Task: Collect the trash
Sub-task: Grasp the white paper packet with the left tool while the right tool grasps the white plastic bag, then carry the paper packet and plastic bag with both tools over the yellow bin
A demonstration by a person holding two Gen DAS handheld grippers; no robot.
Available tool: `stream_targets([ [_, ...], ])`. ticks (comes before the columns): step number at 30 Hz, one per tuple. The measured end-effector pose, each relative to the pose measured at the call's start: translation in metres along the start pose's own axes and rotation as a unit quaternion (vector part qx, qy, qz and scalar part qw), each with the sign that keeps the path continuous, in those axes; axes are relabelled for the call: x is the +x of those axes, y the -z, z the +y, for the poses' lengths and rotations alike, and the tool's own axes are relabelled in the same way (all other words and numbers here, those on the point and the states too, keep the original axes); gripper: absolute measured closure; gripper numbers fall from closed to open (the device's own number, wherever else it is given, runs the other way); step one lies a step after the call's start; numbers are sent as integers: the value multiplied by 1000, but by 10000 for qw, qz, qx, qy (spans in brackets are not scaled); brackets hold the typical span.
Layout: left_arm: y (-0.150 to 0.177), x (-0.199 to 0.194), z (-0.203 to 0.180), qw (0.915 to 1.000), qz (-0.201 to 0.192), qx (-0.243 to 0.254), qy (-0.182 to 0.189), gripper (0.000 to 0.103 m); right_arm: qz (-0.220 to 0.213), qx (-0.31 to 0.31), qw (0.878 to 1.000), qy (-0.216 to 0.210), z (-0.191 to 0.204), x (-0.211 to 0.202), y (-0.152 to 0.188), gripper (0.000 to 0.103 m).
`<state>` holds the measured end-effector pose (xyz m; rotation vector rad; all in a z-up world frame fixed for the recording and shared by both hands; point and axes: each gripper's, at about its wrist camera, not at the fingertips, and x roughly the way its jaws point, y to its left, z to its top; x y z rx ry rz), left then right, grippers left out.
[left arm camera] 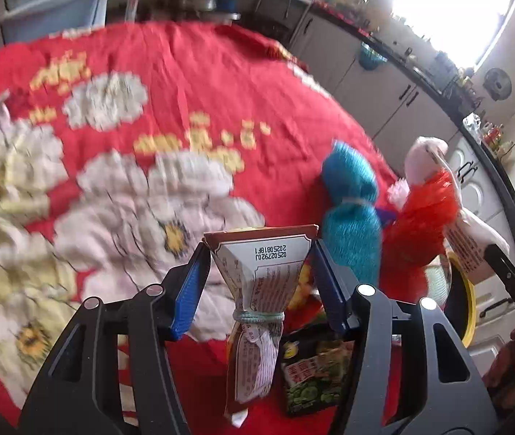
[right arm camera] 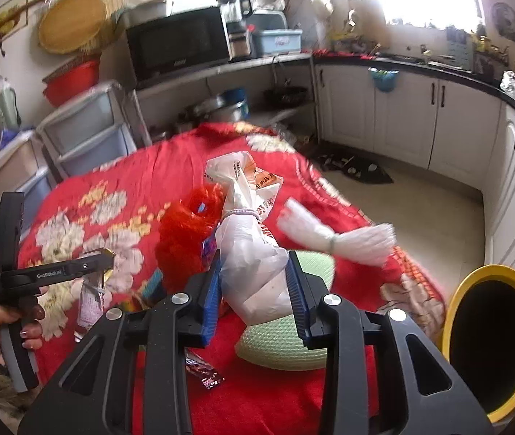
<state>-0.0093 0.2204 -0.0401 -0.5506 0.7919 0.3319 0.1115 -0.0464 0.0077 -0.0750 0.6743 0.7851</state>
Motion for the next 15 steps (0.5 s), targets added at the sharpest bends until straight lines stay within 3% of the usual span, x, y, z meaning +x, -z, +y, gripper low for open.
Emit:
stream_targets([
  [9,-17,-29,-28,9979,-536,361,32,59,-307,244,9991,138,-22,-34,-1,71],
  [15,-24,-40,-60,9950,-732,636,260,60,-494,405,9977,246,-35,-57,3,71],
])
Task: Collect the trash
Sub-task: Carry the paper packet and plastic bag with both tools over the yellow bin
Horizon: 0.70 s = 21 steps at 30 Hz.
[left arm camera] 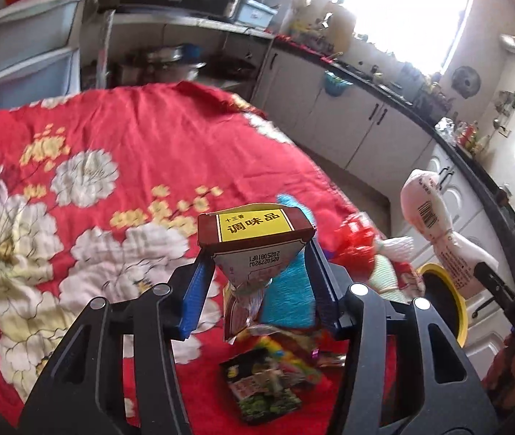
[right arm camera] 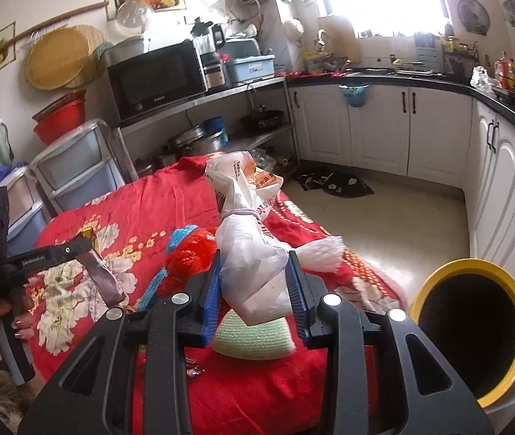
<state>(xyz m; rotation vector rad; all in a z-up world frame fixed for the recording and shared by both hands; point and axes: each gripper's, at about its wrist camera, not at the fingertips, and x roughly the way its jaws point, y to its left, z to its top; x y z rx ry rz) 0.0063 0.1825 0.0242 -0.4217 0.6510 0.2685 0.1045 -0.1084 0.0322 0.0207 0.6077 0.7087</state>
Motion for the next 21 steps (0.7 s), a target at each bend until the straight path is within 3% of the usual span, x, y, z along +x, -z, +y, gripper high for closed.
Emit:
stream_targets([
  [12,-15,-5,-70,9963,-172,542,649,60,-214,447,9976,475,-45,-38,11,71],
  [21,-18,8,-136,9868,-116,1038,1236,60,-355,741,9923,925,-78,-61,14,71],
])
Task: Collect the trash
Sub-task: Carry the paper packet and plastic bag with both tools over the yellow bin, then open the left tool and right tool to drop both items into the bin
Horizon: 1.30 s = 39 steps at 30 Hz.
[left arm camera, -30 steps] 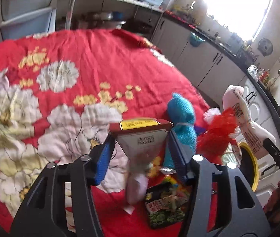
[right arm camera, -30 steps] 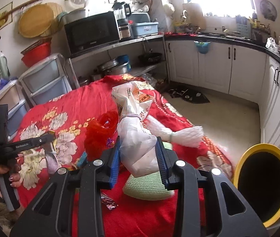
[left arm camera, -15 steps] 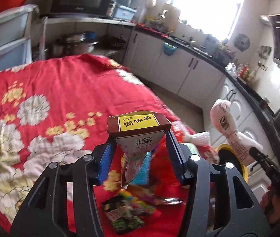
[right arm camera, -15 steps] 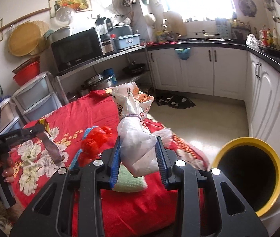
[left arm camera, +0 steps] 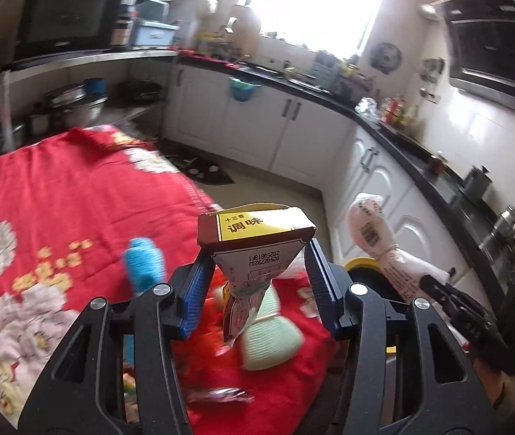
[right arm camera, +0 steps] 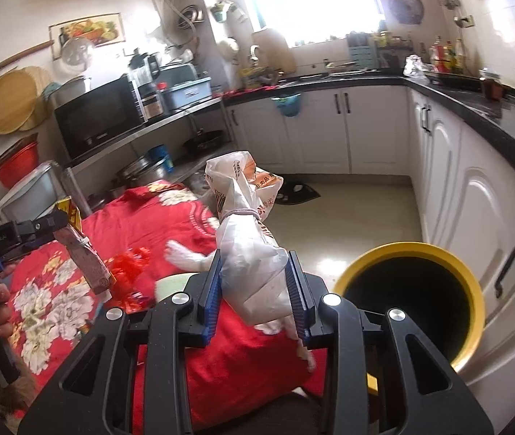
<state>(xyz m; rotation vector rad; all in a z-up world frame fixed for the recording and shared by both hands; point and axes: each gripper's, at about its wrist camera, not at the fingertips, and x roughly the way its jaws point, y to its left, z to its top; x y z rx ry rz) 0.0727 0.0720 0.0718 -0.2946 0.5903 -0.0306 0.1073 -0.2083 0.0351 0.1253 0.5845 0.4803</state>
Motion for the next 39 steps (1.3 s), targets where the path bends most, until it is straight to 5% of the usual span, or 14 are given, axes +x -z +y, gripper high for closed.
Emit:
stream_targets([
  [12,-4,59,-91,9952,123,504,830,60,-58,383,9942,1008,-58,-14,12,71],
  [25,12,137,-180,9811,466,767,1713,60,468,746,9756,2010,-110,-4,51,71],
  [39,45,207,-210,9734,1070,925,1804,59,851,907,9655,2288,-139,16,74,70],
])
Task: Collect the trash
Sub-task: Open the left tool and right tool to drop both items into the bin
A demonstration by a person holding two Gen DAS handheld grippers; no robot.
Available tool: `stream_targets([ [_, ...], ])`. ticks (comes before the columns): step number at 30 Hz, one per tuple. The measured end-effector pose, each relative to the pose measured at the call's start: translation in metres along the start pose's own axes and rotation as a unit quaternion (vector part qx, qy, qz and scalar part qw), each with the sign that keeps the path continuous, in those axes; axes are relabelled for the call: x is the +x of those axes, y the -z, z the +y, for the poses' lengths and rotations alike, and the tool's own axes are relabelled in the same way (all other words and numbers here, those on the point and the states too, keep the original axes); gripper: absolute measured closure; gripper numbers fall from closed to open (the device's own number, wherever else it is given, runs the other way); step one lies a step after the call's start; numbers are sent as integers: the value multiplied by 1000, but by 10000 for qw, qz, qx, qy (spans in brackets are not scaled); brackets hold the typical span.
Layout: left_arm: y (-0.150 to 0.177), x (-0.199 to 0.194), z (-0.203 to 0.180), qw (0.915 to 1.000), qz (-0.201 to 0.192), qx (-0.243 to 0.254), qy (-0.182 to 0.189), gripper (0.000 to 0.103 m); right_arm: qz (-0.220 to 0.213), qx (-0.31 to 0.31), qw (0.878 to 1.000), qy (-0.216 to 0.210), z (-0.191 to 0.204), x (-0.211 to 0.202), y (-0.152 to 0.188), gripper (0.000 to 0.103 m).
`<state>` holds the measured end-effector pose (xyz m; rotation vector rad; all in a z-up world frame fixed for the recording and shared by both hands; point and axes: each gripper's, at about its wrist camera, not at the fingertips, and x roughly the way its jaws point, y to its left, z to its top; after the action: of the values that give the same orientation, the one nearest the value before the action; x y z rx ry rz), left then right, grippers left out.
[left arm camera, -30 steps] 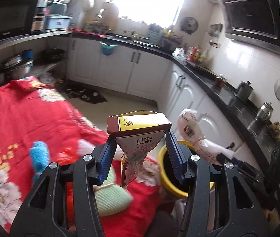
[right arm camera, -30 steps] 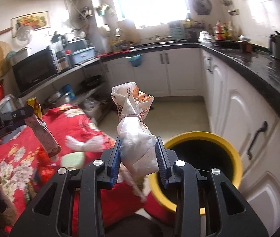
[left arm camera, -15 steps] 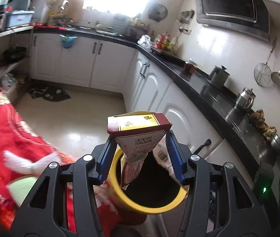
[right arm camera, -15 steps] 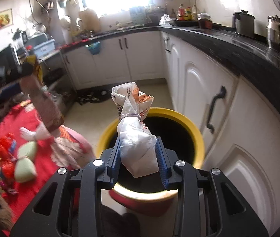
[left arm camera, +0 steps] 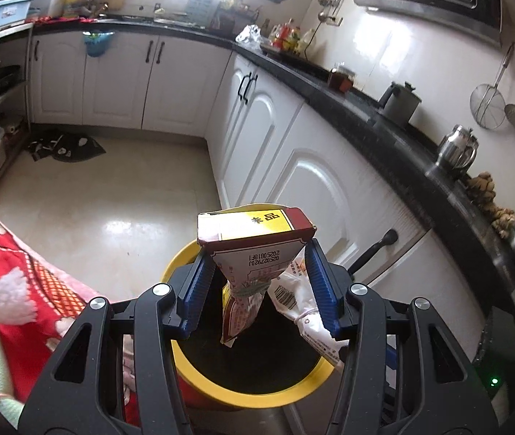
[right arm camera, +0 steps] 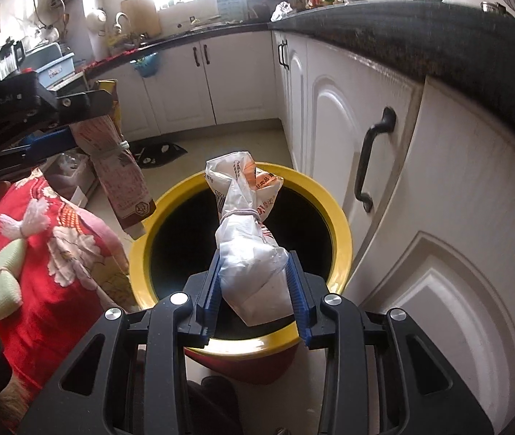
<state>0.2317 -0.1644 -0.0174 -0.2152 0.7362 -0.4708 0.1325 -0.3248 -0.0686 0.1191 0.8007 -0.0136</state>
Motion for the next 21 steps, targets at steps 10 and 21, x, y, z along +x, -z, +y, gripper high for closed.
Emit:
stream_targets([
  [10,9,15,20,9990,289,-252,-231,36,2,10,9999,149,-3,6,2,46],
  [21,5,-35,43,9966,33,-445,-688,11,-314,-65,9994,104,8,-13,-6,29],
])
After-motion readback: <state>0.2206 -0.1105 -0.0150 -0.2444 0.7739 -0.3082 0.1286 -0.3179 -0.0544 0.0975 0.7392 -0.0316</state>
